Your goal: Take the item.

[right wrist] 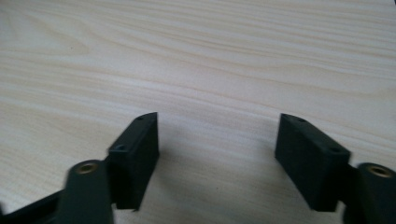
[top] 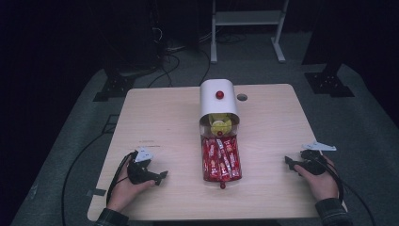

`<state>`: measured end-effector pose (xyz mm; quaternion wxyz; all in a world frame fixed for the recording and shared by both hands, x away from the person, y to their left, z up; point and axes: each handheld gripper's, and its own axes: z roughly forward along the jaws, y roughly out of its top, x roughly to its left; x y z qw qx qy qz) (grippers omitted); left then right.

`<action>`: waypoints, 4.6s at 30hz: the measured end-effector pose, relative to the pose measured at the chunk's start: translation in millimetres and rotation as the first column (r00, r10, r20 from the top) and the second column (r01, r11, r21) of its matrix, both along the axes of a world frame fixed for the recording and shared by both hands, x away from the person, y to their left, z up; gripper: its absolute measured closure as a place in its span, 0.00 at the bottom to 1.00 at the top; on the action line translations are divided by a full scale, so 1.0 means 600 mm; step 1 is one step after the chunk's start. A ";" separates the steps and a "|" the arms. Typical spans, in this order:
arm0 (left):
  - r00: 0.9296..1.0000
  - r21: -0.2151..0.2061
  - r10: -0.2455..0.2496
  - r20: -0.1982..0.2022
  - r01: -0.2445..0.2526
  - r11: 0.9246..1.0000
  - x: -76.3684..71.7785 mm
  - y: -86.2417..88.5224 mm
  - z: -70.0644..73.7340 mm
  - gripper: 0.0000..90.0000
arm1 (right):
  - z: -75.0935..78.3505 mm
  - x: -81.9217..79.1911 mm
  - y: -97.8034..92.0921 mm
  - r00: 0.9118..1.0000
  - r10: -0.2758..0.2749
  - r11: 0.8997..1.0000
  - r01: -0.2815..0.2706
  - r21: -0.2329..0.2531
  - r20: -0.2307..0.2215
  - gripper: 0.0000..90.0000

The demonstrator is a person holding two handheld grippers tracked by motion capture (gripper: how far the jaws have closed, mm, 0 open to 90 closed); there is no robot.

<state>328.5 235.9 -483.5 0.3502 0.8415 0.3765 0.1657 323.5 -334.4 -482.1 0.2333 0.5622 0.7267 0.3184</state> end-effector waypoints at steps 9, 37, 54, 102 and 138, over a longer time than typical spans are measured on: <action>1.000 0.000 0.000 0.000 0.000 1.000 0.000 0.000 0.000 0.00 | 0.017 -0.005 0.007 0.999 0.050 0.999 -0.050 0.010 -0.003 0.47; 1.000 0.002 -0.002 0.001 0.002 1.000 0.000 0.000 0.000 0.00 | 0.064 -0.015 0.046 0.984 0.171 0.982 -0.174 0.071 0.053 0.48; 1.000 0.004 -0.002 -0.001 0.002 1.000 0.000 0.000 0.000 0.00 | 0.092 -0.018 0.068 0.971 0.222 0.970 -0.229 0.086 0.084 0.48; 1.000 0.003 -0.002 0.000 0.002 1.000 0.000 0.000 0.000 0.00 | 0.130 -0.019 0.181 0.905 0.411 0.899 -0.423 0.117 0.110 0.52; 1.000 0.004 -0.002 0.000 0.002 1.000 0.000 0.000 0.000 0.00 | 0.120 0.004 0.280 0.853 0.515 0.845 -0.521 0.117 0.081 0.56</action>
